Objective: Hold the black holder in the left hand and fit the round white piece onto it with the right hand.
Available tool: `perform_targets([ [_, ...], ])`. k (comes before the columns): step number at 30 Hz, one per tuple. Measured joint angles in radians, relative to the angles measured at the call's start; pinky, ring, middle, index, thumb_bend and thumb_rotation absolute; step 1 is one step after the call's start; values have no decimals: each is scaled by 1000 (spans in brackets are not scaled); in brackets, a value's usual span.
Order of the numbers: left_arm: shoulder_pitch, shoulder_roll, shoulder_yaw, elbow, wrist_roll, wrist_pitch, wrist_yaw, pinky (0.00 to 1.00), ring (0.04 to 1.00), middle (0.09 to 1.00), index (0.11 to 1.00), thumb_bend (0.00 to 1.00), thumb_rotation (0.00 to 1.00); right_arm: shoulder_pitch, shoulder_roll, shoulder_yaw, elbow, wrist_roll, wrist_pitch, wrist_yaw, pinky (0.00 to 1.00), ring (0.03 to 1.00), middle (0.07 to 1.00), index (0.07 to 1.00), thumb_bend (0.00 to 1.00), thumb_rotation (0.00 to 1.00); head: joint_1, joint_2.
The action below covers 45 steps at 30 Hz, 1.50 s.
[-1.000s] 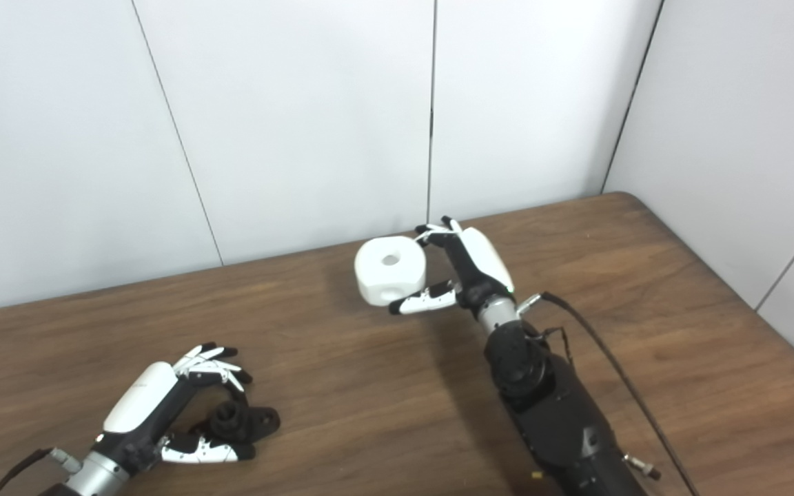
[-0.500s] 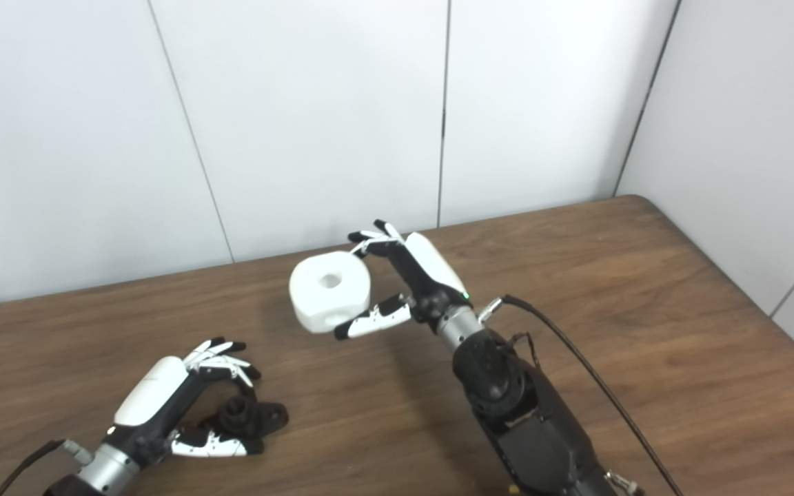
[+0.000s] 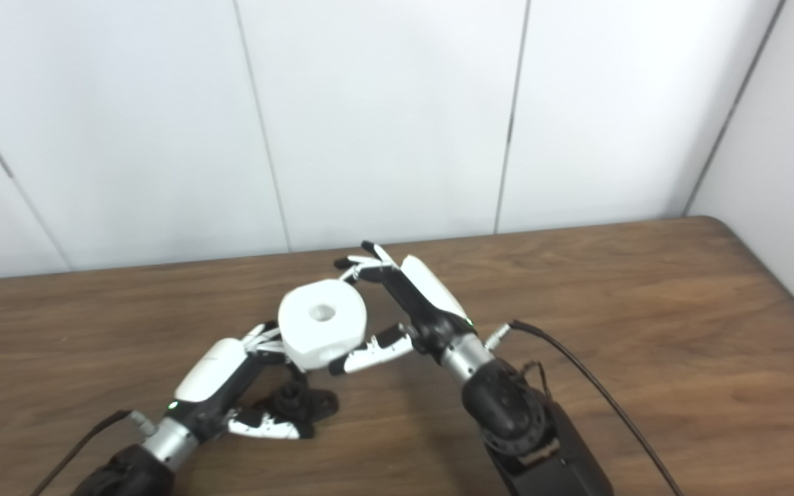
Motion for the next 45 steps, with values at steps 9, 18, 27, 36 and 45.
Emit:
perform_targets([
  [9, 4, -21, -12, -18, 4, 25, 3, 1000, 921, 716, 481, 523, 54, 16, 3, 16, -5, 8, -1, 39, 899, 1000, 848, 485, 514, 142, 49, 21],
  [18, 6, -29, -15, -26, 6, 39, 4, 1000, 926, 720, 481, 524, 54, 48, -3, 28, -3, 15, -2, 54, 879, 1000, 852, 486, 513, 141, 77, 32],
  [27, 15, -38, -23, -47, 11, 67, 4, 1000, 931, 721, 481, 524, 55, 52, -11, 28, 16, 12, -36, 54, 890, 1000, 855, 486, 512, 142, 95, 45],
  [36, 33, -45, -26, -80, 11, 100, 1, 1000, 932, 720, 481, 524, 56, 49, -10, 24, 79, 1, -74, 52, 876, 1000, 849, 486, 513, 144, 103, 52],
  [45, 41, -46, -30, -98, 11, 118, 0, 1000, 931, 719, 481, 524, 57, 35, -6, 18, 136, -6, -96, 29, 898, 1000, 851, 486, 513, 142, 107, 54],
])
